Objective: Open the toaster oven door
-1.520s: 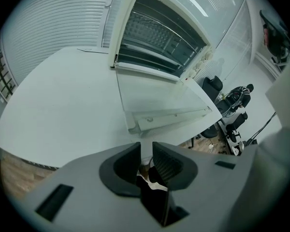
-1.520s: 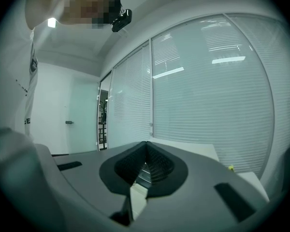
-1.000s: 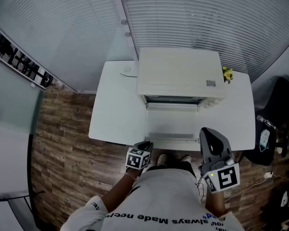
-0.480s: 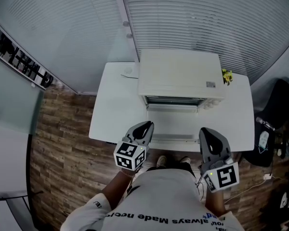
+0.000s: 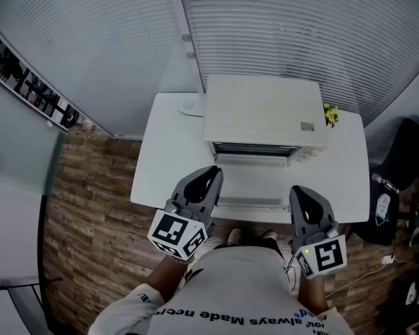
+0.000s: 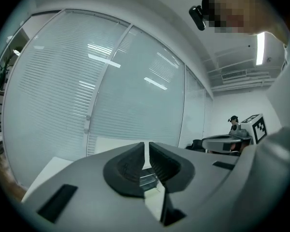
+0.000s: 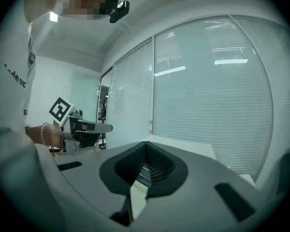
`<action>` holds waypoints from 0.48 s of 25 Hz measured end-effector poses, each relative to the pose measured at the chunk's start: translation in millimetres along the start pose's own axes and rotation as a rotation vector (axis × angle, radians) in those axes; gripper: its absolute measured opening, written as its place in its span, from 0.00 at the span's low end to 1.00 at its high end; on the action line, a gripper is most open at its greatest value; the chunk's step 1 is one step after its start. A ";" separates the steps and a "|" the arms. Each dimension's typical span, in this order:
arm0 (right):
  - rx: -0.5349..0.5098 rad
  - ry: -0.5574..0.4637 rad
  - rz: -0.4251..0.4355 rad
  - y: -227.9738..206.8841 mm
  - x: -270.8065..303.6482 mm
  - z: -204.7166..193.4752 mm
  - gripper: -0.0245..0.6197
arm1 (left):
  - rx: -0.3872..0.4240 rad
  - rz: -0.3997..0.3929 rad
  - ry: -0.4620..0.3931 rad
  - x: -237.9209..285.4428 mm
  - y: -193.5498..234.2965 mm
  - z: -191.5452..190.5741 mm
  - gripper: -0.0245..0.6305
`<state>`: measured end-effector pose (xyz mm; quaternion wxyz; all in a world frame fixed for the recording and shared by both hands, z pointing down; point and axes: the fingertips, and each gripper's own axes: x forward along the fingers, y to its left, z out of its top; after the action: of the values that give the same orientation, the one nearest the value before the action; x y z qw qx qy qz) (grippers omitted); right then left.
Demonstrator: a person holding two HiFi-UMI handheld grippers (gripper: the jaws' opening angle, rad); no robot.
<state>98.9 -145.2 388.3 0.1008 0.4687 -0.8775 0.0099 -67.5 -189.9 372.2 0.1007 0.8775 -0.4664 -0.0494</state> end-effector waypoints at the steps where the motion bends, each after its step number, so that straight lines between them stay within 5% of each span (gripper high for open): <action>1: 0.000 0.000 0.001 0.3 0.8 0.3 0.05 | 0.008 -0.003 -0.006 -0.8 -1.6 3.9 0.11; 12: -0.016 0.003 0.003 1.3 3.8 2.9 0.05 | 0.028 -0.018 -0.027 -8.1 -11.2 22.1 0.11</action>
<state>95.3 -148.0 386.3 0.1057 0.4664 -0.8782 0.0037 -67.0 -180.0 348.0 0.0816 0.8822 -0.4605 -0.0555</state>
